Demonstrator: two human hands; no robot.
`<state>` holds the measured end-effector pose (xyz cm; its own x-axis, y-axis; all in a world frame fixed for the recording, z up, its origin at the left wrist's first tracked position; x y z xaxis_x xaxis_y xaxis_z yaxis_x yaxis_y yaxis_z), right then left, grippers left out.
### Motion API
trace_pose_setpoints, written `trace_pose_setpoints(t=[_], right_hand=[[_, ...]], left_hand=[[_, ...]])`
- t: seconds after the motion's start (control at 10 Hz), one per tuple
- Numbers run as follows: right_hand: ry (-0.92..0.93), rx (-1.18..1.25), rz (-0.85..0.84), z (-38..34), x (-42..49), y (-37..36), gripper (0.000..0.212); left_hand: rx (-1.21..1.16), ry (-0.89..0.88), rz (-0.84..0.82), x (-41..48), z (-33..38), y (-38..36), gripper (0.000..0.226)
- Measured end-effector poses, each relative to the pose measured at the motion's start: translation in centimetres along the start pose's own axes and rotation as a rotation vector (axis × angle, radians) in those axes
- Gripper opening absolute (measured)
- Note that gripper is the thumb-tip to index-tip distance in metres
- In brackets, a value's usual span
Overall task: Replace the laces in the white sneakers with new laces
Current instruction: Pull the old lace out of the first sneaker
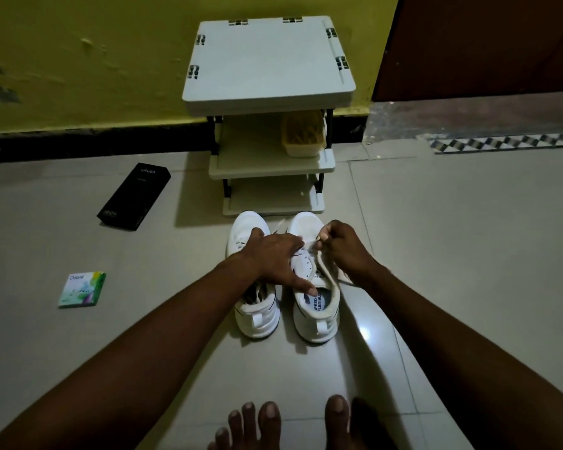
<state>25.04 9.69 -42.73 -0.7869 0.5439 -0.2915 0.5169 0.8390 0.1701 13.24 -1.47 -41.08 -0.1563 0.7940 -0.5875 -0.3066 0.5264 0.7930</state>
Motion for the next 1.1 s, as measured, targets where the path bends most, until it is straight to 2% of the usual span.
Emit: trace_pose_setpoints(t=[0.1, 0.2, 0.3, 0.4, 0.5, 0.6, 0.7, 0.8, 0.9, 1.0, 1.1], right_hand=[[0.062, -0.099, -0.035, -0.3, 0.4, 0.8, 0.011], [0.076, -0.887, -0.211, -1.1, 1.6, 0.2, 0.018], [0.128, -0.9, -0.24, -2.9, 1.5, -0.1, 0.013], [-0.136, 0.327, -0.022, -0.9, 0.4, 2.4, 0.011], [-0.109, 0.044, 0.001, 0.6, -0.8, 3.3, 0.014], [0.104, -0.769, -0.121, -0.9, -0.1, 2.0, 0.006], [0.134, -0.214, -0.058, -3.4, 0.0, 2.2, 0.018], [-0.101, 0.83, 0.123, -0.6, -1.1, 3.3, 0.023], [-0.081, 0.013, 0.086, 1.3, -2.2, 5.0, 0.019], [0.065, -0.39, 0.019, 0.2, -2.0, 5.8, 0.013], [0.166, -0.031, 0.114, -2.4, -2.0, 6.0, 0.018]], left_hand=[[-0.009, -0.002, 0.007, 0.1, 0.0, -0.2, 0.117], [-0.008, -0.011, 0.021, 0.0, 0.0, -0.2, 0.112], [-0.012, -0.016, 0.037, -0.1, -0.1, -0.3, 0.113], [0.014, -0.015, 0.0, 0.1, 0.1, -0.3, 0.12], [0.042, -0.007, 0.008, 0.3, 0.3, -0.3, 0.117], [0.051, 0.001, 0.001, 0.4, 0.3, -0.4, 0.117], [0.024, -0.004, 0.022, 0.2, 0.4, -0.2, 0.114], [0.03, 0.008, 0.017, 0.1, 0.5, -0.3, 0.118], [0.067, 0.012, 0.018, 0.4, 0.7, -0.4, 0.117], [0.076, 0.004, 0.004, 0.5, 0.6, -0.4, 0.115], [0.07, 0.005, 0.009, 0.6, 0.6, -0.2, 0.115]])
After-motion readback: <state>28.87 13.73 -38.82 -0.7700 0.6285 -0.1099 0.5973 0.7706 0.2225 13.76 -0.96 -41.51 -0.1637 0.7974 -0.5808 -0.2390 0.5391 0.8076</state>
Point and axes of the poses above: each hand's wrist, its own x-axis towards the middle knuckle, its own y-axis out of the back of the hand, z = x × y, the point moved 4 cm from there along x, towards the middle knuckle, and after that the axes turned 11 degrees about -z, right-handed, at the moved point
